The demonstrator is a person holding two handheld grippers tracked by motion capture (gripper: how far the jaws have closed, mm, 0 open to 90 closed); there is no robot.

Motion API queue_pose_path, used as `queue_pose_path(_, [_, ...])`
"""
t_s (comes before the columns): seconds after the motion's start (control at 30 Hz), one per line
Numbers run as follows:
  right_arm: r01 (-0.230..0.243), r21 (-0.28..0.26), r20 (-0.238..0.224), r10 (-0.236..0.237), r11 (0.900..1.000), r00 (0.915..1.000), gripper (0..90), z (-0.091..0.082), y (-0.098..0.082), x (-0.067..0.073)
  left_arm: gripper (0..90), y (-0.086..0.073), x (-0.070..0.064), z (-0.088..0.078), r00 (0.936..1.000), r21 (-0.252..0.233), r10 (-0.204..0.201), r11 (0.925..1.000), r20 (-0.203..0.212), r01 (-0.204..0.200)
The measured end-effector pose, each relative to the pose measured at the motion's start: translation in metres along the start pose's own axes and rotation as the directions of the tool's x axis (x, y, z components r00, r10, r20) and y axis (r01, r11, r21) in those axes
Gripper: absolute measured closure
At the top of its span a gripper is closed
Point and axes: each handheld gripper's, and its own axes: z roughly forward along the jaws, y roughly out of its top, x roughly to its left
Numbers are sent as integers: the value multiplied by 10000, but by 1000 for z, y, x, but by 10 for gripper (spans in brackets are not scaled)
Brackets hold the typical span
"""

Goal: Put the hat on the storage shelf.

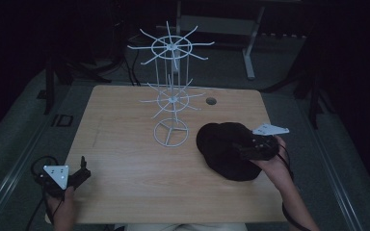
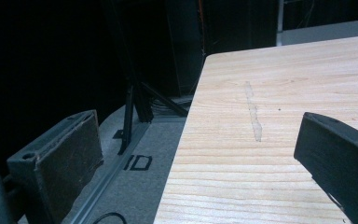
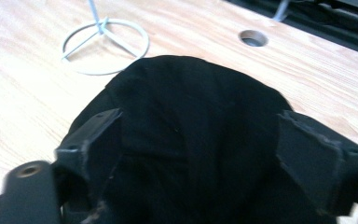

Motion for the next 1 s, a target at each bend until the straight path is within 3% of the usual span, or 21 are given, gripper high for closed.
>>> queue_pose_path(0.03, [0,0,0,0,10000,10000,207,0,0,0,13,0,0,0,10000,0,0,10000,0,0])
queue_pose_path(0.07, [361,211,121,-363,9991,9993,249,9,4,2,13,0,0,0,10000,-7,-8,10000,12,8])
queue_pose_path(0.1, [436,346,42,-438,9984,9990,270,13,6,3,13,0,0,0,10000,-7,-8,10000,12,8])
queue_pose_path(0.33, [764,1045,-7,-768,9916,9970,272,38,13,8,13,0,1,0,10000,-8,-26,10000,49,27])
queue_pose_path(0.5, [1357,2222,233,-1444,9655,9892,342,60,11,8,13,0,0,0,10000,-27,-4,10000,45,4])
queue_pose_path(0.53, [1357,2222,233,-1444,9655,9892,342,60,11,8,13,0,0,0,10000,-26,-3,10000,53,3])
queue_pose_path(0.57, [1460,2515,362,-1600,9568,9865,406,65,10,8,13,0,0,0,10000,-15,-21,10000,65,21])
queue_pose_path(0.63, [1459,2666,236,-1577,9527,9872,519,69,10,7,13,0,0,0,10000,-16,-27,10000,63,27])
queue_pose_path(0.7, [1491,2646,155,-1588,9528,9872,622,71,9,7,13,0,0,0,10000,-12,-18,10000,74,18])
queue_pose_path(0.73, [1491,2646,155,-1588,9528,9872,622,71,9,7,13,0,0,0,10000,-12,-18,10000,74,18])
queue_pose_path(0.77, [1389,2638,36,-1449,9545,9894,760,71,8,5,13,0,0,0,10000,-7,-11,10000,70,11])
queue_pose_path(0.8, [1358,2583,-63,-1389,9565,9903,820,71,8,4,13,0,0,0,10000,-10,-13,10000,67,13])
queue_pose_path(0.9, [1247,2369,-138,-1250,9635,9921,862,67,6,2,13,0,0,0,10000,-26,-25,10000,65,25])
queue_pose_path(1.0, [1003,1904,-120,-999,9766,9949,866,58,7,1,13,0,1,0,10000,-29,-37,10000,71,38])
